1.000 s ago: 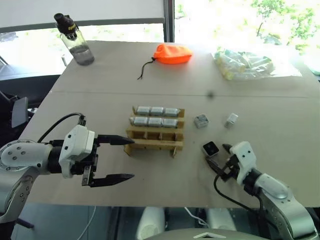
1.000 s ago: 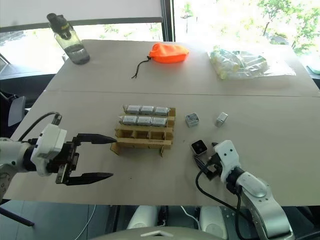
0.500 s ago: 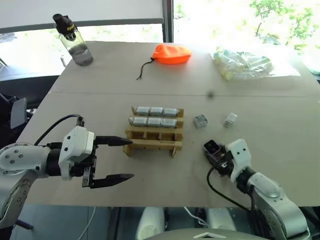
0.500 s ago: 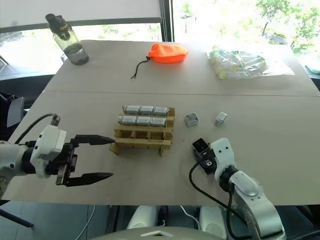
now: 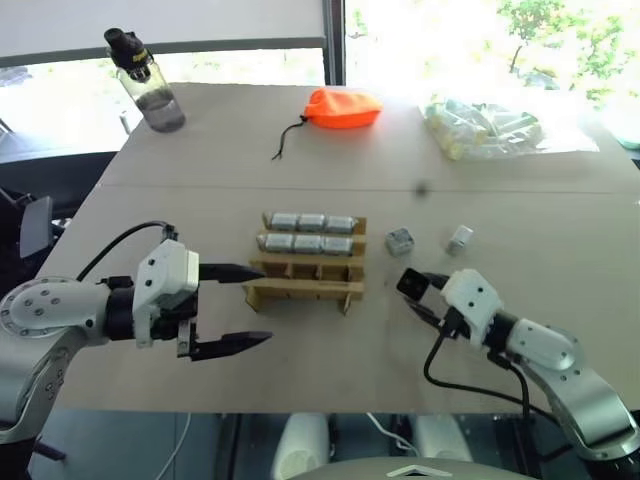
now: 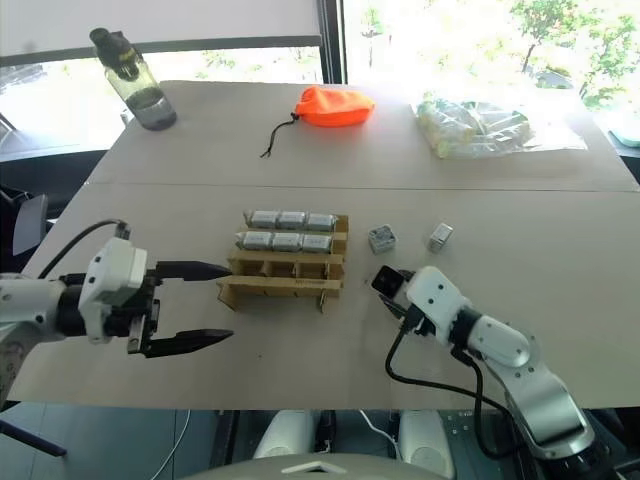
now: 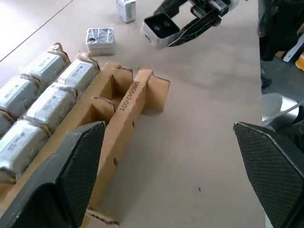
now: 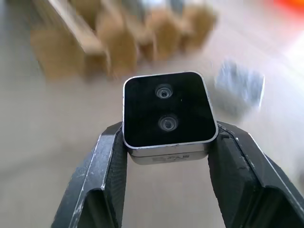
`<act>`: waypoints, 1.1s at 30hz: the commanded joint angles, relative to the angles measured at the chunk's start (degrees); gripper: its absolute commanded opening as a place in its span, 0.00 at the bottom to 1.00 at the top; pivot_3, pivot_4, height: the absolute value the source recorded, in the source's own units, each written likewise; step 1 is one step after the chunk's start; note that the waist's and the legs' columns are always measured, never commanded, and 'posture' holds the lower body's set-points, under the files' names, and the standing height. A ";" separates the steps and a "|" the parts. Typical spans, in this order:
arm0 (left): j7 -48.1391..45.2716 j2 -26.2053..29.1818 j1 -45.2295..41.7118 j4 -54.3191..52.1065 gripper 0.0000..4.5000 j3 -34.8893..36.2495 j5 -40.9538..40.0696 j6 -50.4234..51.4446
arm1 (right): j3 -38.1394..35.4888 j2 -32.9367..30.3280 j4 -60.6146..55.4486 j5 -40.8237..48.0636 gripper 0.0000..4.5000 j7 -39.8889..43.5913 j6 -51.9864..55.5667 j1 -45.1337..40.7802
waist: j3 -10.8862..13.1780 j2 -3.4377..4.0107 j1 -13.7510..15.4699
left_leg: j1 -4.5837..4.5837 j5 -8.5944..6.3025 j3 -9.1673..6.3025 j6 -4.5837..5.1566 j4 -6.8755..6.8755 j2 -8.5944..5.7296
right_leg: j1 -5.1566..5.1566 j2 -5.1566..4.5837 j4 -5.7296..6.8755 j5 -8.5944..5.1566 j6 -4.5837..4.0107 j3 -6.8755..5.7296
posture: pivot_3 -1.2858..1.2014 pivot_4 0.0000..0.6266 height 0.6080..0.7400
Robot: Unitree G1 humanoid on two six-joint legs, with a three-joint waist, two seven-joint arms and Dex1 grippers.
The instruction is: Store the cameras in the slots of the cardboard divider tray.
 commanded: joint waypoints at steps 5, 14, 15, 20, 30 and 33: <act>1.27 0.14 -13.40 4.27 1.00 -7.59 -4.93 11.24 | 11.41 -2.00 5.64 -6.93 0.42 15.48 -13.17 -19.90 | 0.28 -0.25 0.03 | -0.11 0.00 -0.04 0.00 0.31 -0.02 | -0.04 0.05 0.15 0.09 -0.16 -0.02 | 0.52 0.24 0.89; -6.49 0.15 -28.93 15.05 1.00 -16.79 -3.06 15.84 | 19.28 2.34 27.77 -21.76 0.42 16.54 -41.60 -39.39 | 0.53 -0.52 0.01 | -0.24 0.01 0.13 -0.02 0.46 -0.07 | -0.13 0.03 0.14 0.13 -0.19 0.06 | 0.52 0.24 0.89; -7.33 -0.04 -30.76 16.45 1.00 -18.39 -2.32 16.34 | 19.69 3.23 30.71 -24.39 0.42 14.84 -44.64 -41.90 | 0.54 -0.53 -0.02 | -0.26 0.01 0.13 -0.02 0.46 -0.07 | -0.15 0.03 0.14 0.13 -0.19 0.06 | 0.52 0.24 0.89; -10.43 -0.67 -36.23 21.08 1.00 -24.11 1.16 17.63 | 19.86 7.07 39.51 -32.85 0.42 6.90 -54.88 -49.25 | 0.65 -0.57 -0.22 | -0.35 0.03 0.56 -0.06 0.54 -0.07 | -0.32 0.02 0.29 0.14 -0.18 0.14 | 0.52 0.24 0.89; -11.47 -3.34 -41.31 25.31 1.00 -26.89 5.14 18.16 | 19.72 10.56 41.58 -37.06 0.42 1.44 -60.95 -50.07 | 0.66 -0.58 -0.56 | -0.40 0.06 0.61 -0.11 0.59 -0.06 | -0.37 -0.02 0.35 0.15 -0.18 0.14 | 0.52 0.24 0.89; -12.07 -3.85 -41.84 25.41 1.00 -27.09 5.62 18.15 | 19.88 11.09 41.63 -36.86 0.42 1.93 -60.49 -49.84 | 0.65 -0.58 -0.95 | -0.39 0.07 0.61 -0.13 0.60 -0.06 | -0.37 -0.03 0.40 0.15 -0.18 0.15 | 0.52 0.24 0.89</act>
